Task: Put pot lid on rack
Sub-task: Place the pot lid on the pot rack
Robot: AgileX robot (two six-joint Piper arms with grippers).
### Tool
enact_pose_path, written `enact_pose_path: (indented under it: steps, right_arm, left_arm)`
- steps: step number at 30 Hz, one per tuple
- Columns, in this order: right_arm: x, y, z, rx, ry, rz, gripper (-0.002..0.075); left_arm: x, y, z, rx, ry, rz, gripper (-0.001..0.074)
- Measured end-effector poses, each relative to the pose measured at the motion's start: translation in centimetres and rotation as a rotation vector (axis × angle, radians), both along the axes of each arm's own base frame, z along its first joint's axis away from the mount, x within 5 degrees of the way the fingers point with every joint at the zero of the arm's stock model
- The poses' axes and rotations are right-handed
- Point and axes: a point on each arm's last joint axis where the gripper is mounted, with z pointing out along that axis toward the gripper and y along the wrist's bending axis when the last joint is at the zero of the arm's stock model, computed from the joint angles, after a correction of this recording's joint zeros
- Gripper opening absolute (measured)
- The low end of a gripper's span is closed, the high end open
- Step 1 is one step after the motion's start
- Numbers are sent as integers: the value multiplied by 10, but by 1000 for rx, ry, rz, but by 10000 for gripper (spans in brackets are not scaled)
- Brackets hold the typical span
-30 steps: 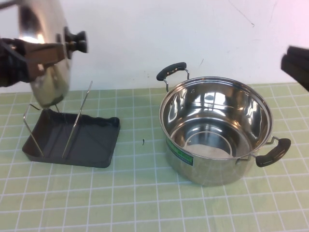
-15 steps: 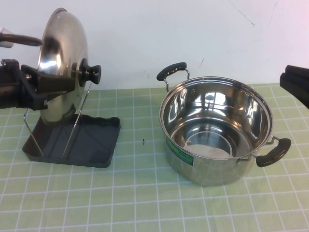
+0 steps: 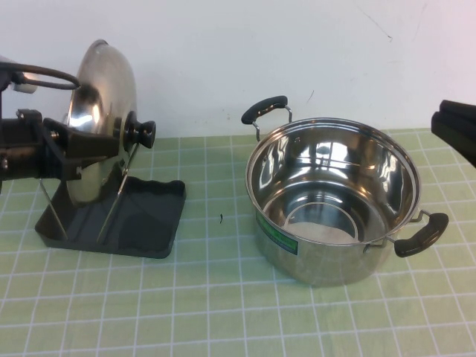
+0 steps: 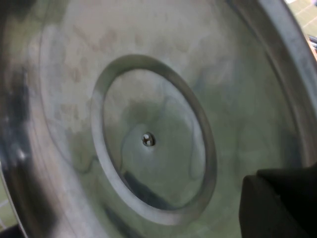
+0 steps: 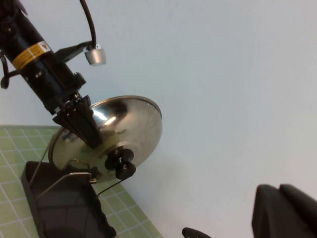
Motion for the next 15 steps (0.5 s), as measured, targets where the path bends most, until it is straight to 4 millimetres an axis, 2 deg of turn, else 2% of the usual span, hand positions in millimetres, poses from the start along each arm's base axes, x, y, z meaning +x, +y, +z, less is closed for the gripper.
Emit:
enact_pose_path:
  steps: [11,15]
  right_arm:
    - [0,0,0,0,0,0,-1]
    - [0,0,0,0,0,0,-1]
  left_arm:
    - [8,3,-15,36,-5,-9,58]
    - [13,4,-28,40,24,-2,58]
